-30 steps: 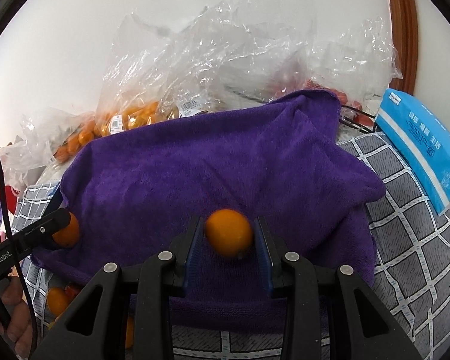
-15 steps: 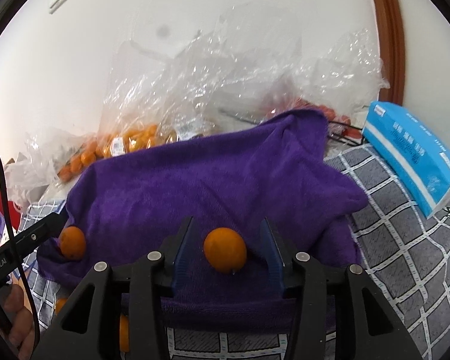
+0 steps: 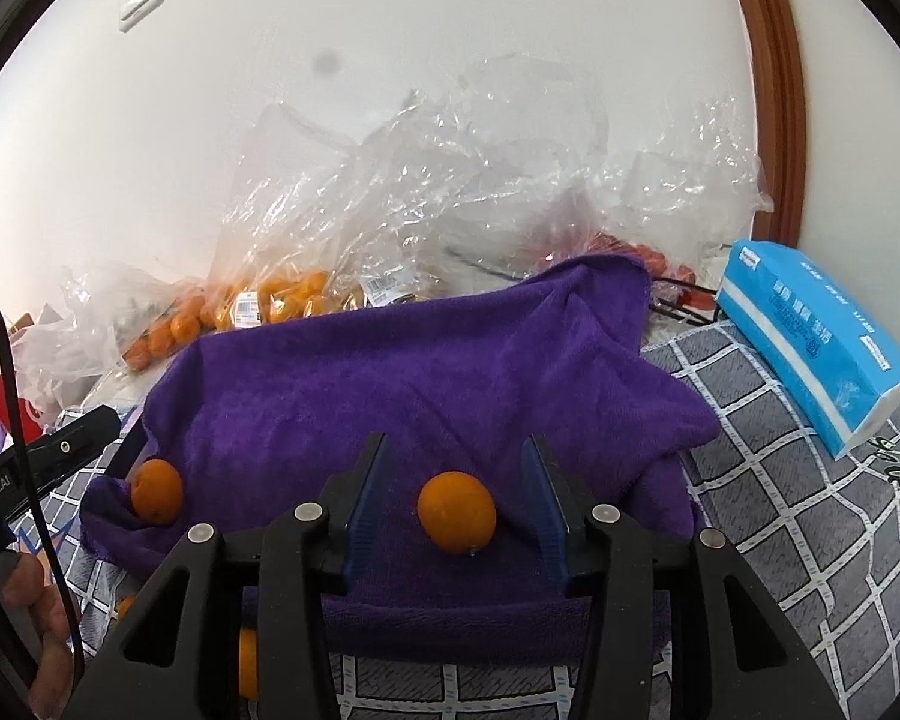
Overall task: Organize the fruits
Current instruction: 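Open the right tool onto the towel while the left tool releases its orange there, then grasp a large orange with the right tool while the left tool grasps a yellow fruit, then lift the large orange and the yellow fruit off the bedspread with both tools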
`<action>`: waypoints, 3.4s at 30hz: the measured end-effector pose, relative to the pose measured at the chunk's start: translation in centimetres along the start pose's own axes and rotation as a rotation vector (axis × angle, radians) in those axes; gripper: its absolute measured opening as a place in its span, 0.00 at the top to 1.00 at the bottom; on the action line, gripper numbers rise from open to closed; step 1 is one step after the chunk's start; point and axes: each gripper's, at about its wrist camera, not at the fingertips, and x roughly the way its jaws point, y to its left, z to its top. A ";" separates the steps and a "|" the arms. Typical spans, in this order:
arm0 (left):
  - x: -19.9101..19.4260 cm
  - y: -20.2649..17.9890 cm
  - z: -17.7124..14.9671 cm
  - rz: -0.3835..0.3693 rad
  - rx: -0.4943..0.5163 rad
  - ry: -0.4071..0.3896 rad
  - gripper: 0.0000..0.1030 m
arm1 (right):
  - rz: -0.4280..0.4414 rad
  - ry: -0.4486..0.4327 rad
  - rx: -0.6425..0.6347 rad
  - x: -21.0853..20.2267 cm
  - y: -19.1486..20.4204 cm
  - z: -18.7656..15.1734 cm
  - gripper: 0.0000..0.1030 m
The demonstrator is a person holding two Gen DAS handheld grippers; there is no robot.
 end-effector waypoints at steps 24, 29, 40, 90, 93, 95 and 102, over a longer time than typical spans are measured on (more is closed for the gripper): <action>-0.7 -0.7 0.1 -0.011 0.035 0.024 0.41 | 0.026 0.091 -0.064 -5.1 2.8 -1.8 0.56; -1.2 -0.5 0.4 -0.007 0.035 0.015 0.41 | 0.025 0.099 -0.025 -6.3 2.7 -2.4 0.56; -4.8 1.4 1.1 0.100 0.092 0.026 0.39 | 0.092 0.166 -0.046 -6.5 5.4 -6.0 0.56; -4.1 -2.5 -8.8 -0.004 0.391 0.339 0.76 | 0.056 0.116 -0.007 -8.2 -0.7 -8.7 0.58; -4.9 -1.3 -8.8 0.028 0.374 0.327 0.76 | 0.059 0.115 0.006 -8.3 -0.8 -8.8 0.58; -5.4 -0.4 -8.8 0.075 0.366 0.319 0.76 | 0.063 0.119 0.005 -8.3 -0.8 -8.8 0.58; -5.1 0.6 -8.6 0.116 0.351 0.312 0.69 | 0.040 0.123 -0.018 -8.2 -0.3 -8.8 0.58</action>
